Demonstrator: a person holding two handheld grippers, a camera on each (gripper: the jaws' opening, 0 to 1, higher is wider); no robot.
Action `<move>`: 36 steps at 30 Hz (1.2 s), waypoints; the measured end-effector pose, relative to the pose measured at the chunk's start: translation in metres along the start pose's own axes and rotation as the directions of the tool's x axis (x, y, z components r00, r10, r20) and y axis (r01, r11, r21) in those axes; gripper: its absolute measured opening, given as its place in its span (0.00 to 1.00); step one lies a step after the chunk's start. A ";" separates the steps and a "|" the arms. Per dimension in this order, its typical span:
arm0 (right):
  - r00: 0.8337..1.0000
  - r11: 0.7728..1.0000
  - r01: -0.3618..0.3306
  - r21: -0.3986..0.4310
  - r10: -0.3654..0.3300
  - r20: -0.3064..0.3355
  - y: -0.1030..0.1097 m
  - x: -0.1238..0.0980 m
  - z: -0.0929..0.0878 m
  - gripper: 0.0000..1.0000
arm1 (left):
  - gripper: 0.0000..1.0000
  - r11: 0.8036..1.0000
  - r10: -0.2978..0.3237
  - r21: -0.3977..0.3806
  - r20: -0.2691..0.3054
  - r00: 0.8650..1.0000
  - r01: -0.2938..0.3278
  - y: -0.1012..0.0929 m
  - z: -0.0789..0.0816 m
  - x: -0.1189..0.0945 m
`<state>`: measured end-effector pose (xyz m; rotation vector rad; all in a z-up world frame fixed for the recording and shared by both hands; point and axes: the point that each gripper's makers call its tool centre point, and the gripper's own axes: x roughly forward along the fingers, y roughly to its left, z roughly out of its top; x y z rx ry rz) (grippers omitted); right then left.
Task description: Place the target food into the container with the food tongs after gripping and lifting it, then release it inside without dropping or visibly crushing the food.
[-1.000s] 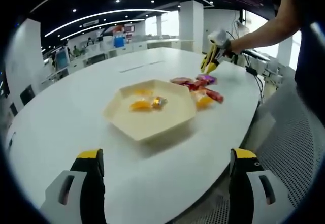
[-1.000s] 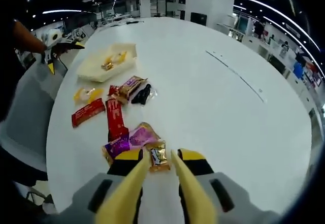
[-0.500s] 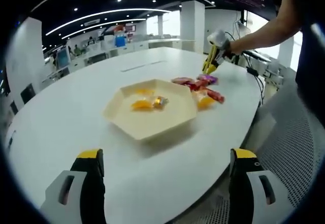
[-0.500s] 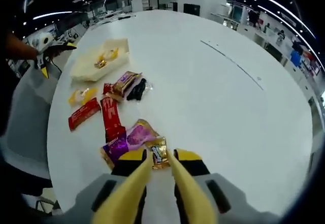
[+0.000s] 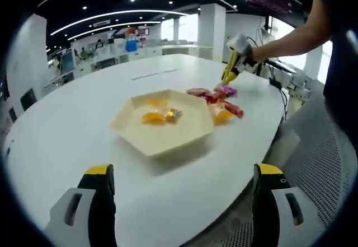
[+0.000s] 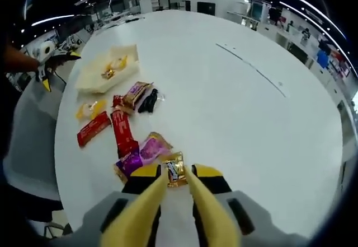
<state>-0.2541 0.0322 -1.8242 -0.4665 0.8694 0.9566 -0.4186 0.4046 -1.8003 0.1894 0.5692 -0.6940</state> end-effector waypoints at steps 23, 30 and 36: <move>0.998 0.998 0.041 0.050 -0.044 0.049 0.010 -0.040 0.057 0.20 | 0.99 0.997 0.021 0.069 0.019 1.000 -0.022 0.004 0.004 -0.002; 0.997 0.998 0.044 0.038 -0.046 0.059 0.029 -0.044 0.078 0.20 | 0.99 0.993 0.045 0.111 0.010 0.999 -0.046 0.007 0.004 -0.003; 0.996 0.998 0.046 0.031 -0.048 0.071 0.048 -0.041 0.103 0.20 | 0.99 0.997 0.046 0.064 0.063 0.997 -0.050 0.010 0.013 -0.008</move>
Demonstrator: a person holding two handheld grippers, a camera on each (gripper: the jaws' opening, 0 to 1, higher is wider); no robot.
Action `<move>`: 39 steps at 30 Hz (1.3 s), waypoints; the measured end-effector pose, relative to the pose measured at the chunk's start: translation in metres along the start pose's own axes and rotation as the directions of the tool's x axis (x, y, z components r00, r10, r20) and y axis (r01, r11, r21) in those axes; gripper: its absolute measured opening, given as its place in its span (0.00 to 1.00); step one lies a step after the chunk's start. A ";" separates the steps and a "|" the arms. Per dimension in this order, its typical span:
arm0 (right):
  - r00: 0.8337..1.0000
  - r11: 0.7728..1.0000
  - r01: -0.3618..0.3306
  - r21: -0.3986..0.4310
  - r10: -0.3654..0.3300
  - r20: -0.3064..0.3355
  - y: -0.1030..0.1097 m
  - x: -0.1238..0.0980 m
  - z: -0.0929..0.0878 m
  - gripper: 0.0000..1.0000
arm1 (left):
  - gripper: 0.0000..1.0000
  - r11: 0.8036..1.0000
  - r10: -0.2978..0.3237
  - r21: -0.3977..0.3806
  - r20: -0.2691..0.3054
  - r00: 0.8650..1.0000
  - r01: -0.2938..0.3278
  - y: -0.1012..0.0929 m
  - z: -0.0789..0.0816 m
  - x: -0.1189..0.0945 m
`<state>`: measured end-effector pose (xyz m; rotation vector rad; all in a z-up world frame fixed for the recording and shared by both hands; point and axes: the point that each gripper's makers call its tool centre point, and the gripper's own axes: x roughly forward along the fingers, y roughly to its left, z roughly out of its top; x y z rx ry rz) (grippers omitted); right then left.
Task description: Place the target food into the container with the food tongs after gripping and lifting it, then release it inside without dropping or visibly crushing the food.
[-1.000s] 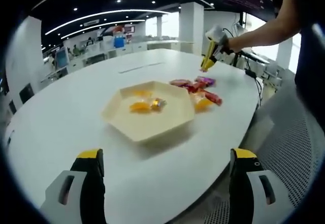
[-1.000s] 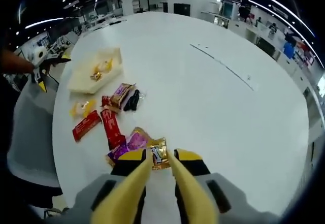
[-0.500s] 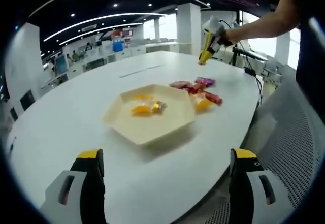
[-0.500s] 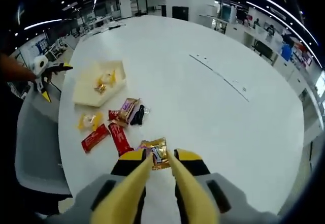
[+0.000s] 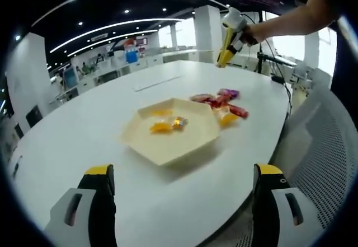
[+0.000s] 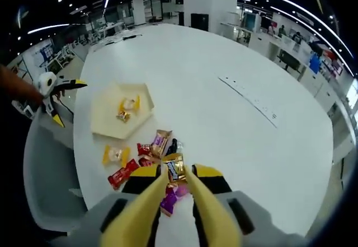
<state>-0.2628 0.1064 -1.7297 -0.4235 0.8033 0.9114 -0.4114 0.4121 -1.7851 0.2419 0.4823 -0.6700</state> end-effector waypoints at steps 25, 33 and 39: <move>0.998 0.997 -0.053 -0.063 0.054 0.025 0.108 0.054 0.097 0.20 | 0.91 0.995 -0.077 0.059 -0.020 0.997 0.078 -0.018 0.000 -0.002; 0.996 0.993 -0.079 -0.083 0.082 0.031 0.124 0.058 0.117 0.21 | 0.94 0.994 -0.084 0.065 -0.016 0.996 0.085 -0.019 0.002 0.000; 0.993 0.987 -0.106 -0.125 0.111 0.033 0.138 0.058 0.135 0.21 | 0.99 0.995 -0.084 0.050 -0.009 0.996 0.084 -0.018 0.003 0.001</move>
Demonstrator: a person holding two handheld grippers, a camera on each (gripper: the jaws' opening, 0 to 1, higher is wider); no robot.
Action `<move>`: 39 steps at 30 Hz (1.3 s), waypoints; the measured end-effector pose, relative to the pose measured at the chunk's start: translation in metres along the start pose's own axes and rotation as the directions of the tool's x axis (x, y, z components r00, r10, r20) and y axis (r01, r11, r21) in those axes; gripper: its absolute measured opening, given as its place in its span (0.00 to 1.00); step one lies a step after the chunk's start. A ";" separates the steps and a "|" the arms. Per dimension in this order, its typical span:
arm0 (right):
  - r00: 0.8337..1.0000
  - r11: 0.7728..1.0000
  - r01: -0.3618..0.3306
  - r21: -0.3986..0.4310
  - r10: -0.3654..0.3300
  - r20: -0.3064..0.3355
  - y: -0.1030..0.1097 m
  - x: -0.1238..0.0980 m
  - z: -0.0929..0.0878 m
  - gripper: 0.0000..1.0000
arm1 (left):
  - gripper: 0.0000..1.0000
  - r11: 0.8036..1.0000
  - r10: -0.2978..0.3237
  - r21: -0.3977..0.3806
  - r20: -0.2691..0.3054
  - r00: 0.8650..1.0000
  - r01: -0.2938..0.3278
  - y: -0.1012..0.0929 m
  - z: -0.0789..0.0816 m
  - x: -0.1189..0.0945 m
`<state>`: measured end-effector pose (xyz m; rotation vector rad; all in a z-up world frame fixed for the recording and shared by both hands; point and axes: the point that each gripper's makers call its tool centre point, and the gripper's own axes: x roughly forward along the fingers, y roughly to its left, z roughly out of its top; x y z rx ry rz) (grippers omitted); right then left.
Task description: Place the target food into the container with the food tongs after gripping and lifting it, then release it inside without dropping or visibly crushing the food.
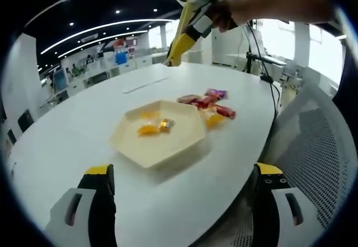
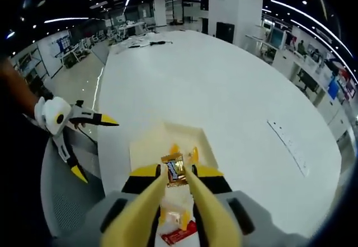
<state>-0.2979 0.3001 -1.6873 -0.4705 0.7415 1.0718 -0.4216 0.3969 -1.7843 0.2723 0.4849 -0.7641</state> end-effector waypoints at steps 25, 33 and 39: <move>0.998 0.997 -0.055 -0.057 0.055 -0.007 0.038 0.021 0.023 0.21 | 0.99 1.000 0.012 0.005 -0.003 1.000 -0.012 0.001 0.000 0.000; 0.998 0.994 -0.056 -0.094 0.055 -0.011 0.037 0.026 0.024 0.23 | 0.99 1.000 0.015 0.001 0.001 1.000 -0.015 0.002 0.000 -0.001; 0.999 0.992 -0.048 -0.112 0.049 0.000 0.035 0.027 0.027 0.24 | 0.98 1.000 0.019 0.000 0.002 1.000 -0.019 0.002 0.000 -0.001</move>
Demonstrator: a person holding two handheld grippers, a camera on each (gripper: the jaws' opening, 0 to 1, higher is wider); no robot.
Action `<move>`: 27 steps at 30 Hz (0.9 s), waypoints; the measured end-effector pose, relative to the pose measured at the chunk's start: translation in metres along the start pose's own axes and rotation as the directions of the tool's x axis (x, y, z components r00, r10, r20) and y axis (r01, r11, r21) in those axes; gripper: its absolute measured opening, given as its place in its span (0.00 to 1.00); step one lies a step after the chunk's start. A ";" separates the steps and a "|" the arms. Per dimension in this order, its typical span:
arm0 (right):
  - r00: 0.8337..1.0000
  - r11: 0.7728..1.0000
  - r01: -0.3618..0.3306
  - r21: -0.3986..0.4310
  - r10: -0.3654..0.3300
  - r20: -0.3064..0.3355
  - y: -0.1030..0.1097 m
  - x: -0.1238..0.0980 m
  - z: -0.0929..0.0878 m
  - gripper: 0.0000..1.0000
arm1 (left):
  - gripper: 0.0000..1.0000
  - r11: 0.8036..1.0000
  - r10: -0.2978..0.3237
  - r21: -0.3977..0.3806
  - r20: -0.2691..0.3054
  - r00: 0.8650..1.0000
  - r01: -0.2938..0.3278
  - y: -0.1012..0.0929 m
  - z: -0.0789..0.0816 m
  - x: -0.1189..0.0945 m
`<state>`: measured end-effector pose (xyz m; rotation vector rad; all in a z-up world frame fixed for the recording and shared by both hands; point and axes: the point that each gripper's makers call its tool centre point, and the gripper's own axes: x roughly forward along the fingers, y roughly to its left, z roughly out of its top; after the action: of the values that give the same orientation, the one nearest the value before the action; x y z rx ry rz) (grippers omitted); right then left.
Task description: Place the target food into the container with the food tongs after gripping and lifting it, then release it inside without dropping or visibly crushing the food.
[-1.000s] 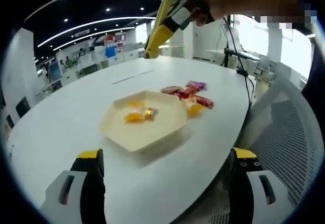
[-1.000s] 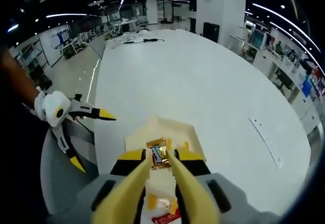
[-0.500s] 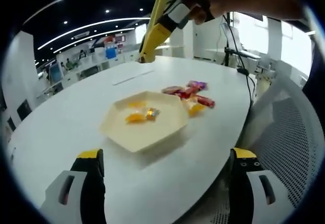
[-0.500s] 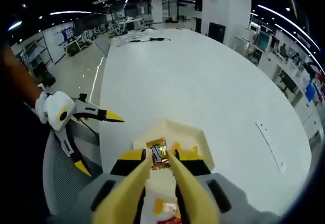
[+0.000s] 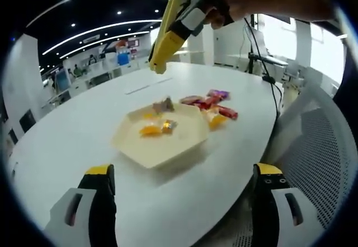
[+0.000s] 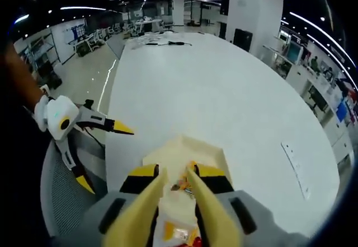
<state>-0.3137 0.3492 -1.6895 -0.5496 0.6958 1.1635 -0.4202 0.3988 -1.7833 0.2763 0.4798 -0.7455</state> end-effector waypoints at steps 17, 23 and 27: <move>0.999 1.000 0.021 0.012 -0.022 0.030 -0.008 -0.012 0.002 0.25 | 0.99 1.000 -0.005 -0.007 0.000 1.000 0.005 -0.001 0.000 0.000; 0.999 0.999 0.029 0.023 -0.030 0.044 -0.011 -0.019 0.001 0.25 | 0.99 1.000 -0.007 -0.006 -0.001 1.000 0.007 -0.001 -0.001 0.001; 0.998 0.999 0.033 0.031 -0.035 0.056 -0.014 -0.027 0.000 0.25 | 0.99 1.000 -0.005 -0.003 0.000 1.000 0.005 -0.001 0.000 0.000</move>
<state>-0.3069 0.3275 -1.6690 -0.5000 0.6519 1.1308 -0.4204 0.3980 -1.7834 0.2722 0.4817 -0.7499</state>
